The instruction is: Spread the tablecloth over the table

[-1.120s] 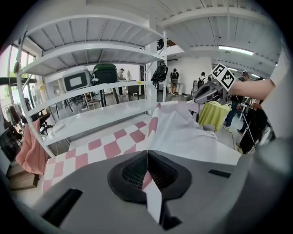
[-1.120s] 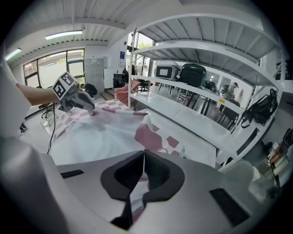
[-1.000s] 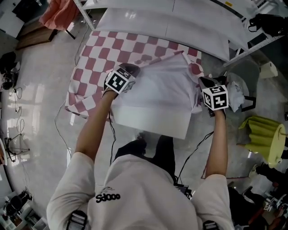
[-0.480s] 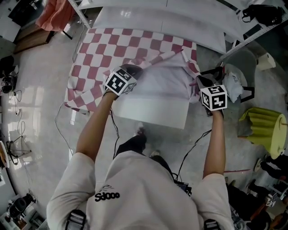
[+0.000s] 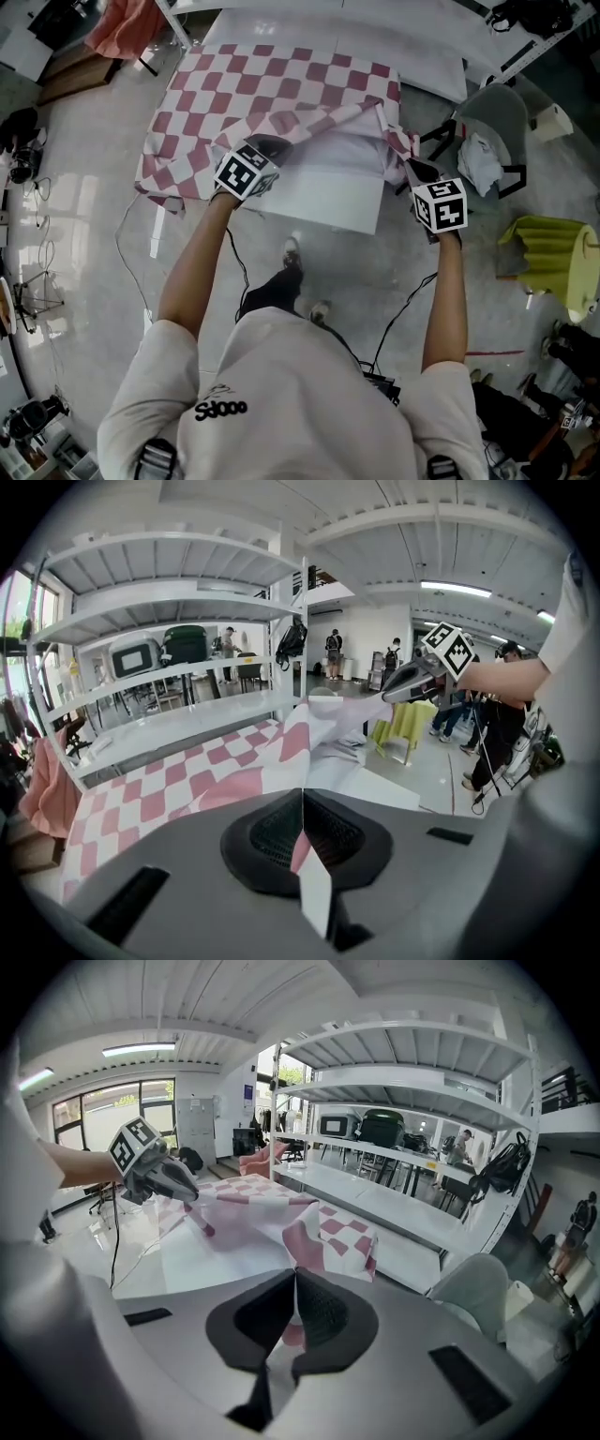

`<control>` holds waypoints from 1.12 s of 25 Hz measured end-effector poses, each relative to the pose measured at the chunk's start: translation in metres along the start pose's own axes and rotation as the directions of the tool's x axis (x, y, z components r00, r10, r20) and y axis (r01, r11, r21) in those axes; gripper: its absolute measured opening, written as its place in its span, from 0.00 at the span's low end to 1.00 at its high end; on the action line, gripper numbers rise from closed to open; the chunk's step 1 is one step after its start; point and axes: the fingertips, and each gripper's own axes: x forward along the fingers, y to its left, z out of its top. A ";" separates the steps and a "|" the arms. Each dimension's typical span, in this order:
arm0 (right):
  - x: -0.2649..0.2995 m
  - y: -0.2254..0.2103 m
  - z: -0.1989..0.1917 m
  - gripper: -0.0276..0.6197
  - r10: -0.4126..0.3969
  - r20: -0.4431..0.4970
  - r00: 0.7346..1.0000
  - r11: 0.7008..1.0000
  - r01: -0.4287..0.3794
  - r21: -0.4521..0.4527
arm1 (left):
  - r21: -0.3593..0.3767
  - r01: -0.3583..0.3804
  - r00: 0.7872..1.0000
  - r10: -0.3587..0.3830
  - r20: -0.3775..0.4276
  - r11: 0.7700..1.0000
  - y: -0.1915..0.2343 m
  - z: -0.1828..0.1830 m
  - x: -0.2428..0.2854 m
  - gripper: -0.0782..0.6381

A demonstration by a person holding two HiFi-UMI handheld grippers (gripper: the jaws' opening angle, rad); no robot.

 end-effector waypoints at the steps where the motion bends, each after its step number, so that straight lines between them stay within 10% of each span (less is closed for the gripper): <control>1: -0.009 0.005 -0.005 0.08 0.001 0.004 1.000 1.000 -0.001 -0.004 | -0.007 0.000 1.000 0.000 0.007 1.000 -0.008 -0.002 -0.005 0.15; 28: -0.178 0.137 -0.110 0.08 0.044 0.011 0.999 0.996 -0.043 -0.078 | -0.067 -0.089 0.995 0.092 0.045 0.994 -0.179 -0.089 -0.139 0.15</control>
